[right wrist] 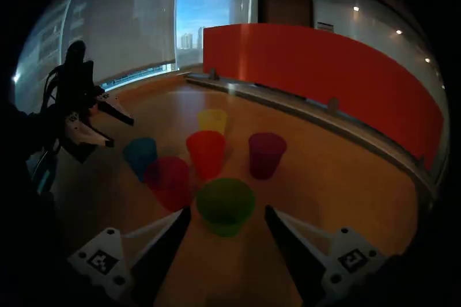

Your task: Pour water

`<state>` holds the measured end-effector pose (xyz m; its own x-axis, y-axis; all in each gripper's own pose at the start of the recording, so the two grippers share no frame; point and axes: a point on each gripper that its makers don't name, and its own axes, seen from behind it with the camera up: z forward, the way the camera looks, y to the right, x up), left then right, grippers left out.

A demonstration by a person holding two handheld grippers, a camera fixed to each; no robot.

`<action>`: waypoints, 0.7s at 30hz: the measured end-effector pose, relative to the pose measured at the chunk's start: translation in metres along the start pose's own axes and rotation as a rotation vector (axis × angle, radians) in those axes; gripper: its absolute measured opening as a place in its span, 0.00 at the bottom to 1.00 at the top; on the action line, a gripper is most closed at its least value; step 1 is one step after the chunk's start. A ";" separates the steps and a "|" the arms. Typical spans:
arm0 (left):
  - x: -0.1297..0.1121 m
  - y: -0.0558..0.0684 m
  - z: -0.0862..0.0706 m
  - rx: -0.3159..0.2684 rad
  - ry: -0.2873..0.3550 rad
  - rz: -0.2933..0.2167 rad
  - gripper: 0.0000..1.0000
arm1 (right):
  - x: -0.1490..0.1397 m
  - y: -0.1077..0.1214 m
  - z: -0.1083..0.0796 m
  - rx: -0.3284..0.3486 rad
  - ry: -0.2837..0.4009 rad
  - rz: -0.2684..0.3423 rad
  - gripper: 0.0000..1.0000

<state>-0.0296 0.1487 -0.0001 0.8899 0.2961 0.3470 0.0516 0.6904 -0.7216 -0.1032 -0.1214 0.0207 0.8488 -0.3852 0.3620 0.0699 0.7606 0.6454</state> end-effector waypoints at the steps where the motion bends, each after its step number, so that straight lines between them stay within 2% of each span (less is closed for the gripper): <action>1: -0.002 0.002 0.001 -0.007 -0.005 0.000 1.00 | -0.002 0.000 0.001 0.001 -0.002 0.001 0.99; 10: -0.020 0.011 0.011 -0.049 -0.067 0.014 1.00 | -0.014 0.000 0.010 0.005 -0.027 0.002 0.99; 21: -0.031 0.014 0.027 -0.074 -0.117 0.014 1.00 | -0.024 0.000 0.025 0.015 -0.054 -0.009 1.00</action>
<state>-0.0689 0.1668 -0.0045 0.8322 0.3833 0.4006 0.0762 0.6366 -0.7674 -0.1370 -0.1253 0.0282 0.8184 -0.4204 0.3919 0.0694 0.7491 0.6588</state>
